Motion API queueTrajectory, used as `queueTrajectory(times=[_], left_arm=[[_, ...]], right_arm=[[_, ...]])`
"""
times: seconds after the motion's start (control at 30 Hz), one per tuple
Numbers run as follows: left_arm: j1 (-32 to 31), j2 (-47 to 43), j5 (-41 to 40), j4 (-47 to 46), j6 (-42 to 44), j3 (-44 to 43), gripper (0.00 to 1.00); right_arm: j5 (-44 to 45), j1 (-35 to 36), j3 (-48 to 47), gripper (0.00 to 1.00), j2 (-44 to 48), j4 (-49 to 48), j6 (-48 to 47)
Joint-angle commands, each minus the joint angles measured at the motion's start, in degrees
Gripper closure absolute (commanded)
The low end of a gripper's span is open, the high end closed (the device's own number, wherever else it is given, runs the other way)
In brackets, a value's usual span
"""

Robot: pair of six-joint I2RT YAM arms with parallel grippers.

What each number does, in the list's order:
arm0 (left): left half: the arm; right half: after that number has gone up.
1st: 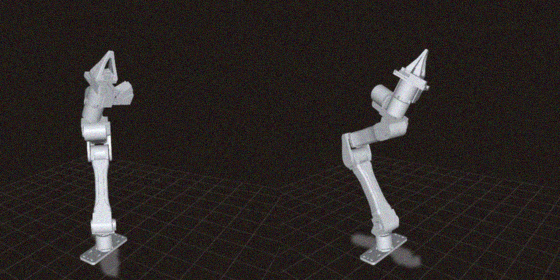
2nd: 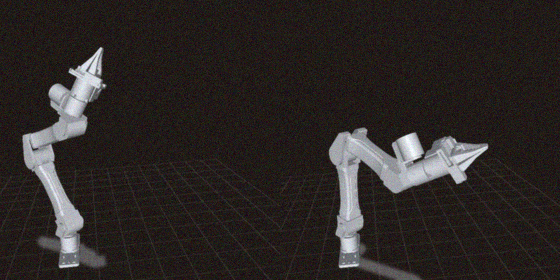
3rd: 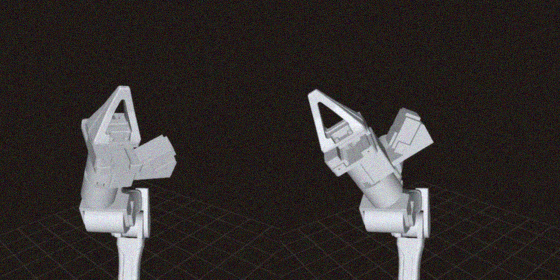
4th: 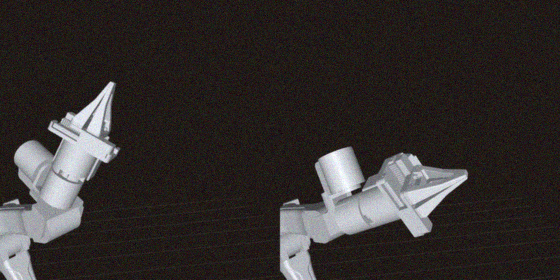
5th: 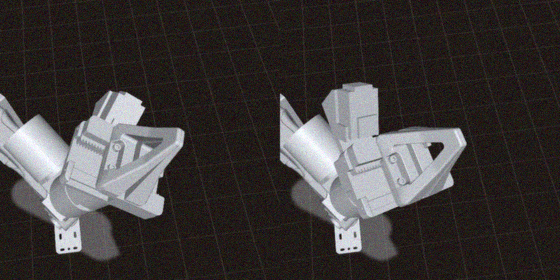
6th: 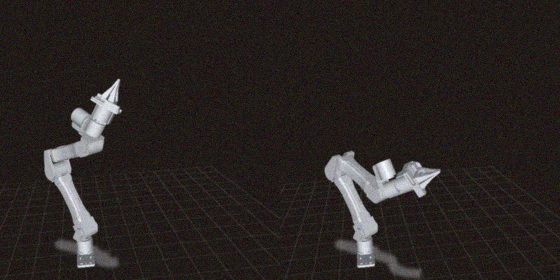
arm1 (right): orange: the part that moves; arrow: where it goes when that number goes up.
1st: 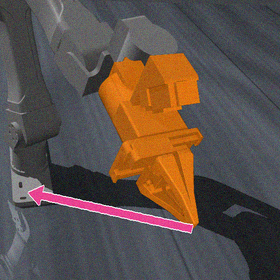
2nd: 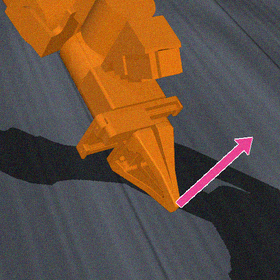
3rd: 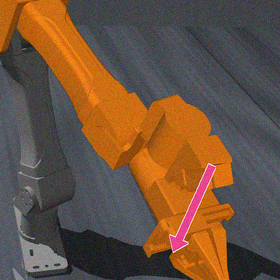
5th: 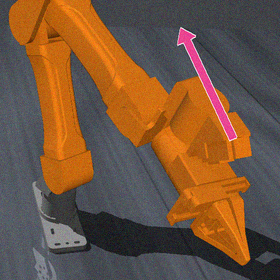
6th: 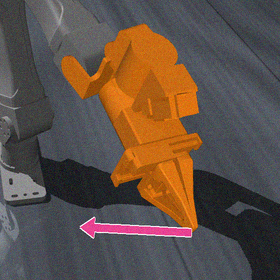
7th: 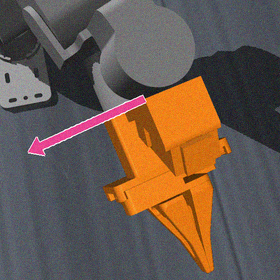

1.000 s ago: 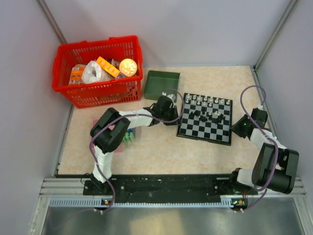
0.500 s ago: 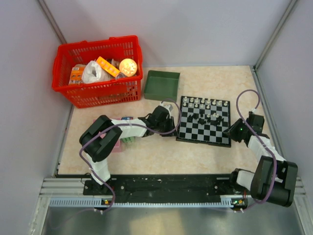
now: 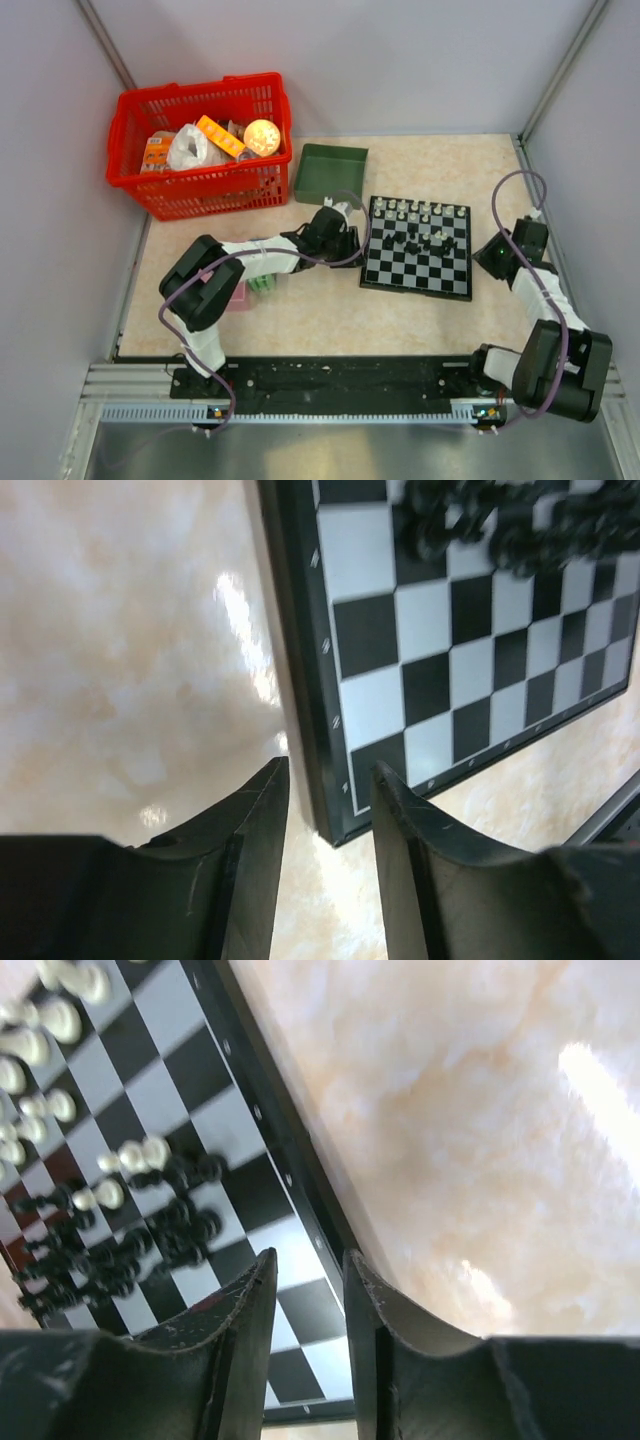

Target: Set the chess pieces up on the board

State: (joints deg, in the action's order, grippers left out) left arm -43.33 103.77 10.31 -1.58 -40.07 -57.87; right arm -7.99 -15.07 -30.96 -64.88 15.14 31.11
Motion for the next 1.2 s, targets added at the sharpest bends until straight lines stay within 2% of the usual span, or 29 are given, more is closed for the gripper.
queueTrajectory(times=[0.0, 0.1, 0.23, 0.37, 0.57, 0.87, 1.07, 1.17], left_arm=[[1.76, 0.99, -1.96, -0.61, 1.84, -5.41, 0.54], [2.72, 2.40, -0.64, -0.88, 1.76, -6.82, 0.50], [3.25, 4.69, 0.59, -1.93, 1.23, -7.79, 0.50], [3.43, 6.27, 1.38, -3.07, 0.70, -7.88, 0.50], [3.43, 7.85, 3.66, -5.97, -0.53, -6.65, 0.51], [3.43, 5.75, 5.08, -7.82, -2.02, -1.56, 0.61], [3.34, 1.36, 4.11, -8.08, -3.08, 3.89, 0.68], [3.34, -1.54, 3.67, -8.17, -3.26, 7.50, 0.68]], right_arm=[[2.90, -2.32, -5.60, 0.66, -5.68, -5.63, 1.05], [0.79, -4.61, -6.74, 0.65, -11.13, -7.65, 0.53], [-6.33, -5.85, -7.89, 0.66, -18.42, -10.65, 0.35], [-11.16, -5.85, -7.10, 0.66, -21.60, -14.60, 1.76], [-13.72, -5.50, -6.66, 0.66, -24.24, -13.55, -0.26], [-13.55, 1.18, -3.94, 0.66, -22.92, -13.03, -0.18], [-14.07, 2.76, 0.55, 0.67, -18.71, -13.91, 0.88], [-15.30, 4.34, 1.60, 0.67, -17.48, -13.21, 0.70]])
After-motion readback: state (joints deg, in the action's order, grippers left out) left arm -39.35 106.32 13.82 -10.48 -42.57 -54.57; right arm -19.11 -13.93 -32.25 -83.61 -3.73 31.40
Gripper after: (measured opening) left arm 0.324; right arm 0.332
